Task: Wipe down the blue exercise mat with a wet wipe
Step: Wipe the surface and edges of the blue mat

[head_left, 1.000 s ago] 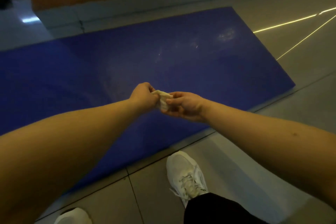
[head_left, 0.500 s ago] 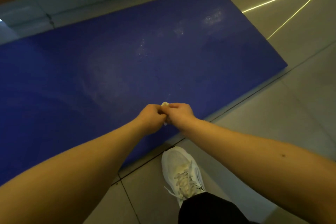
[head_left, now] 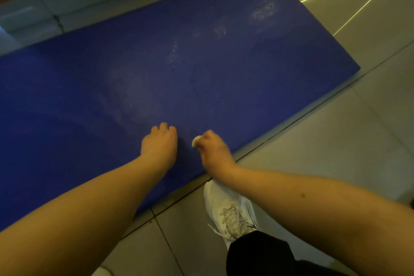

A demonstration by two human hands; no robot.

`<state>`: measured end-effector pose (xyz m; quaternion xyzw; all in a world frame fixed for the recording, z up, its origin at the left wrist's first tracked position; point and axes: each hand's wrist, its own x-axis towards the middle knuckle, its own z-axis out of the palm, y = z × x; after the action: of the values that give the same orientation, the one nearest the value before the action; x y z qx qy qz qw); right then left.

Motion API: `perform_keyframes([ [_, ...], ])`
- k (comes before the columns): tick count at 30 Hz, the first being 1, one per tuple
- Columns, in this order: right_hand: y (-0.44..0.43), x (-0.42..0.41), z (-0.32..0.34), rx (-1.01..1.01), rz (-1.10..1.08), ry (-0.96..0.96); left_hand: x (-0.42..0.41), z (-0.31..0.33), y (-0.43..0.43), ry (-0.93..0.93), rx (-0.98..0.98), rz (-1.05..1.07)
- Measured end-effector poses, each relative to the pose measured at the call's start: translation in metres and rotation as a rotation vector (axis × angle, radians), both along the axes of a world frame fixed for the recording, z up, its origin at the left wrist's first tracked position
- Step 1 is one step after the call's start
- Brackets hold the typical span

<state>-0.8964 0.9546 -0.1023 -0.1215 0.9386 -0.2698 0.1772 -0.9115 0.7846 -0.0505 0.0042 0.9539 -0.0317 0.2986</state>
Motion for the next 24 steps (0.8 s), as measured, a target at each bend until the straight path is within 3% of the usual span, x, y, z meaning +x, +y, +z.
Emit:
perform_keyframes([
  [3, -0.011, 0.010, -0.004, -0.012, 0.176, -0.013, 0.003, 0.000, -0.012, -0.058, 0.013, 0.067],
  [13, -0.011, -0.002, 0.005, 0.081, 0.177, 0.115, 0.006, -0.007, -0.013, -0.021, 0.081, 0.144],
  [18, -0.029, 0.014, -0.003, -0.036, 0.441, 0.115, 0.007, -0.011, -0.015, 0.015, 0.096, 0.174],
  [24, -0.011, -0.004, 0.000, 0.031, 0.510, 0.124, 0.007, -0.011, -0.014, -0.060, 0.170, 0.304],
])
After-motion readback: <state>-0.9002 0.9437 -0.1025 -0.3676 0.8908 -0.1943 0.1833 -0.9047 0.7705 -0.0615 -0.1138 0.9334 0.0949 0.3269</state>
